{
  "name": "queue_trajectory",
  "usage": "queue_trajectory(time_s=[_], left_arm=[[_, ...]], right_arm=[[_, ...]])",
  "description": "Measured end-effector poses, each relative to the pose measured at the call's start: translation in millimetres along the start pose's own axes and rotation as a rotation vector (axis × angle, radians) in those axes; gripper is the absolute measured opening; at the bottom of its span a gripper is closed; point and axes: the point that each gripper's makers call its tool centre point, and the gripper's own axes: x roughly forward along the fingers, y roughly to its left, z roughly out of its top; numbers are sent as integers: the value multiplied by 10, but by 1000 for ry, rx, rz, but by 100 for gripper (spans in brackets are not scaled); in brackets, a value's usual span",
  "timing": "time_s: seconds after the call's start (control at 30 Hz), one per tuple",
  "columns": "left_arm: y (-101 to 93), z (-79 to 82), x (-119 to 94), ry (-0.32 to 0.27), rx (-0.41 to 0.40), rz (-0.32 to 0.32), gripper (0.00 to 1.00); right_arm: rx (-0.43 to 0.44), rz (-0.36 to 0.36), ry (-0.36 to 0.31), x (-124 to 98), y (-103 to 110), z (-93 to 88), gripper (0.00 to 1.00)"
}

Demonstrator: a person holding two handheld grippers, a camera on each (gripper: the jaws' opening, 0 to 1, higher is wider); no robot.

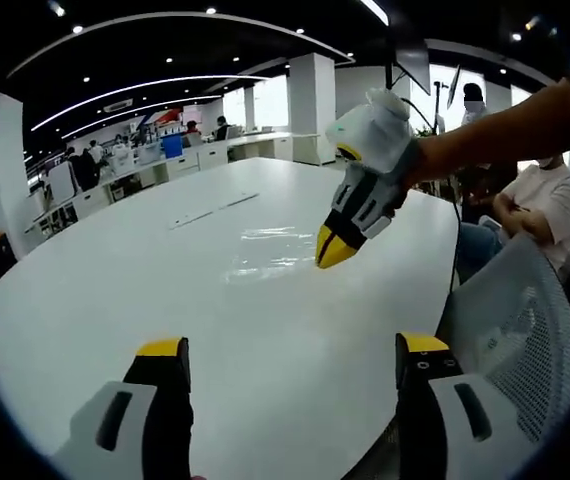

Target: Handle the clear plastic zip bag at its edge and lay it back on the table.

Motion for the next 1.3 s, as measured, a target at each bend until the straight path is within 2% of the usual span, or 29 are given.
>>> queue_trajectory(time_s=[0.1, 0.47, 0.7, 0.9, 1.3], left_arm=[[-19, -7, 19, 13, 14, -6, 82], [-72, 29, 64, 18, 46, -30, 80], [-108, -2, 94, 38, 78, -45, 77], [-161, -14, 123, 50, 120, -55, 75], [-194, -65, 155, 80, 152, -76, 72]], right_arm=[[-52, 35, -1, -41, 83, -9, 0], [-146, 96, -6, -120, 287, -46, 0], [-182, 101, -8, -176, 360, -57, 0], [-238, 146, -24, -227, 498, -61, 0], [-249, 192, -62, -269, 617, -107, 0]])
